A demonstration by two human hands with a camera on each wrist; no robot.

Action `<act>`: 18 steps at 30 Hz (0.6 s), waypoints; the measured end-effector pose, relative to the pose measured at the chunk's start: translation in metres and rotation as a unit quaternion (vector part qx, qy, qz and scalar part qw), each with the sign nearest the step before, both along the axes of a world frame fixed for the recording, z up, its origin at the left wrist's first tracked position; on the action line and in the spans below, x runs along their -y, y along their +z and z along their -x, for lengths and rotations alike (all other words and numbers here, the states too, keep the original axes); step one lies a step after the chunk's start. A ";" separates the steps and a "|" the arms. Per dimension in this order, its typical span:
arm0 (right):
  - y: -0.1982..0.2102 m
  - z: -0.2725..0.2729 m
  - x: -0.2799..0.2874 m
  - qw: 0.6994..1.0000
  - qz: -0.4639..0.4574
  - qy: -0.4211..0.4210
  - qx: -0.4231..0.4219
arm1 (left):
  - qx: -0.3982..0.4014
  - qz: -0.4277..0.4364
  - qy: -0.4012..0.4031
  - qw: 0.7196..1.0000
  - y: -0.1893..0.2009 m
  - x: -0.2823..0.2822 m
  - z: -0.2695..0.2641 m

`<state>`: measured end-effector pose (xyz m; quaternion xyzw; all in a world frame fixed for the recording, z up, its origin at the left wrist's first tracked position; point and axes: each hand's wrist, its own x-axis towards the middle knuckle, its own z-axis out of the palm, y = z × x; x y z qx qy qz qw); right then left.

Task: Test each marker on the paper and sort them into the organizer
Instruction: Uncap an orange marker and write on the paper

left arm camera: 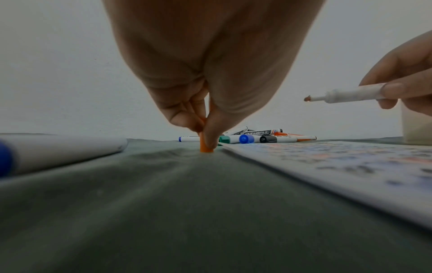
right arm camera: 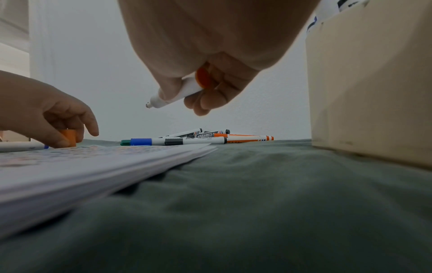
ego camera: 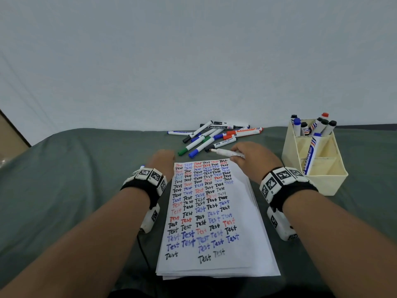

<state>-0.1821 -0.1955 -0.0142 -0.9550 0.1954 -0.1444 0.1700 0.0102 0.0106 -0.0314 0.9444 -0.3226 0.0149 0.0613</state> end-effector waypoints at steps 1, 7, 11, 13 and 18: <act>0.000 0.000 0.000 1.000 0.000 -0.001 0.001 | -0.008 0.007 0.004 1.000 0.000 0.000 0.000; 0.000 0.000 0.002 1.000 0.003 -0.003 -0.003 | -0.038 0.034 0.043 0.998 -0.002 0.000 0.000; -0.001 -0.002 0.002 1.000 0.008 -0.011 -0.002 | -0.056 0.033 0.053 0.996 0.001 0.001 0.000; -0.001 -0.003 0.002 1.000 0.006 -0.019 0.005 | -0.033 0.037 0.036 0.998 0.004 0.003 0.003; -0.003 0.001 0.002 0.999 0.006 0.001 0.042 | 0.005 0.005 -0.124 0.992 0.007 0.010 0.028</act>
